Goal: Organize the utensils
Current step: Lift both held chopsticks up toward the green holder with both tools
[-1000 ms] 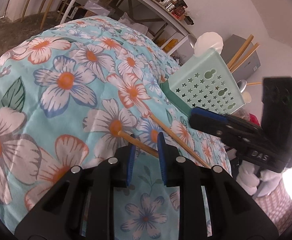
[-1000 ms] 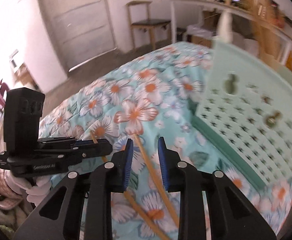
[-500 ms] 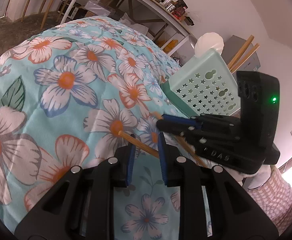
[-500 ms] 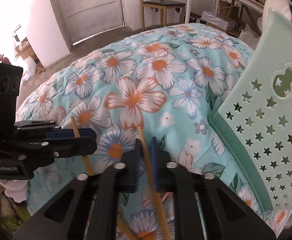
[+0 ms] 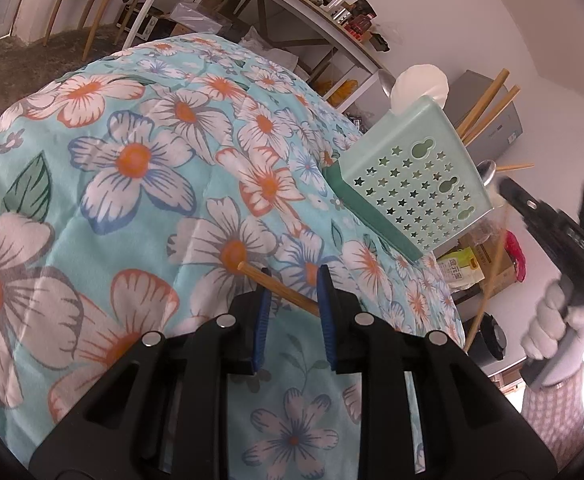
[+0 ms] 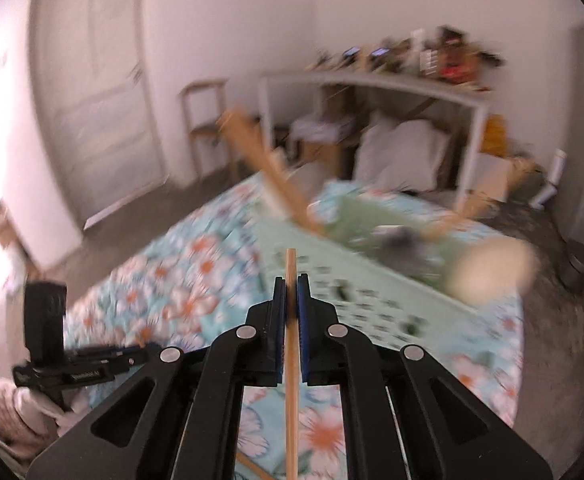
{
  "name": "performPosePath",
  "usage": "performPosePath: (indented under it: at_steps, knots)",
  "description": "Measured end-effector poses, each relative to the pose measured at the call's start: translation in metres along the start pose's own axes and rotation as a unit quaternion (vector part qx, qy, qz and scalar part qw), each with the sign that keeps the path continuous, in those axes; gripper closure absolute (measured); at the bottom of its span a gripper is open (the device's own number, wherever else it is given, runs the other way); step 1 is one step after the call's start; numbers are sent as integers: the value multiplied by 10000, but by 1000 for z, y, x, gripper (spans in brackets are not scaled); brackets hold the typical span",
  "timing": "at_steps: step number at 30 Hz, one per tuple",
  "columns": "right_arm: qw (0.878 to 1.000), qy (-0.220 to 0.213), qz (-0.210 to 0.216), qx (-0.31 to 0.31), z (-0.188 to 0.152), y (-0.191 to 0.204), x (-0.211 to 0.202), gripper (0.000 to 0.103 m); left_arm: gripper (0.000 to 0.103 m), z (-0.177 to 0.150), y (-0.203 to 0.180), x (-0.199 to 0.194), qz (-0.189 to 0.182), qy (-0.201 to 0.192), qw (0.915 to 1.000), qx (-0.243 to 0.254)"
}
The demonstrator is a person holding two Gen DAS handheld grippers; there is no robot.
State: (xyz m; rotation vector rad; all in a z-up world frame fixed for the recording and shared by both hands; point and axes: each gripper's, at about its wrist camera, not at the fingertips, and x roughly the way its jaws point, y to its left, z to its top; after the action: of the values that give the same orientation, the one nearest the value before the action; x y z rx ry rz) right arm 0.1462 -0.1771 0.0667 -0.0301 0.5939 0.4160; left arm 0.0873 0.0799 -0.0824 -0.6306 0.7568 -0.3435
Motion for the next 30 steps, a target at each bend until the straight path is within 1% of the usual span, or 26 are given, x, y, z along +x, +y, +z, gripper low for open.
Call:
performPosePath:
  at_steps: [2, 6, 9, 14, 17, 18, 21, 25, 30]
  knots:
    - [9991, -202, -118, 345, -8, -13, -20, 97, 81, 1, 1, -1, -59, 8, 10000, -30]
    - [9972, -328, -318, 595, -22, -23, -43, 97, 84, 4, 1, -11, -282, -48, 9996, -89]
    - [9955, -409, -390, 755, -32, -30, -55, 97, 87, 11, -9, -25, -387, -177, 9991, 25]
    - [9919, -710, -311, 1008, -40, -34, -71, 97, 93, 31, -34, -52, -532, -521, 9967, 313]
    - [9903, -850, -226, 1076, -43, -34, -78, 97, 97, 44, -55, -70, -672, -776, 9935, 495]
    - [9900, -880, -205, 1087, -43, -33, -79, 97, 97, 51, -63, -76, -753, -865, 9919, 545]
    - [9887, -1000, -156, 1104, -43, -31, -87, 97, 99, 65, -87, -92, -842, -1165, 9861, 831]
    - [9875, -1136, -109, 1084, -44, -32, -95, 97, 99, 81, -121, -109, -966, -1544, 9749, 1278]
    - [9866, -1156, -68, 1150, -49, -39, -99, 97, 99, 99, -157, -137, -1274, -2106, 9548, 1667]
